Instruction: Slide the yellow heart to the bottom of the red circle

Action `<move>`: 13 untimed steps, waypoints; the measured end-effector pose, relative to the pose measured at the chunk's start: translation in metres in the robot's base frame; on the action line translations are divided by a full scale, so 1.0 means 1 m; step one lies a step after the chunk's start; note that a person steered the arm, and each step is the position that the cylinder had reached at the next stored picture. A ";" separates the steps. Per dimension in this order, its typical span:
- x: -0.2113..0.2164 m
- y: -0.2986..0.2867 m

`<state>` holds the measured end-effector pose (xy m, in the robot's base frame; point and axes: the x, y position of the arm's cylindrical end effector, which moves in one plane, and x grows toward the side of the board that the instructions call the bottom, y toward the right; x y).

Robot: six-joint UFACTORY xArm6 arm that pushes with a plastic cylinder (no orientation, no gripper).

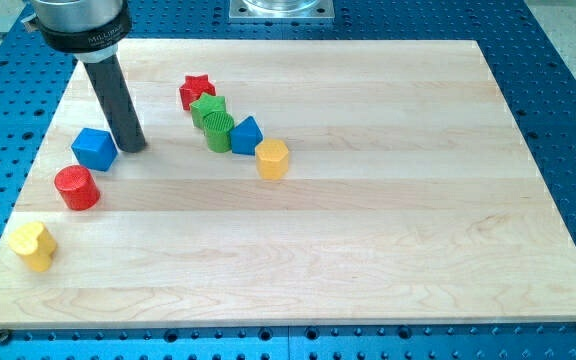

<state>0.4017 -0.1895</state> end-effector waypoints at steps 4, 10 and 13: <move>0.216 -0.068; 0.192 0.012; 0.167 -0.009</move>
<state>0.5689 -0.1986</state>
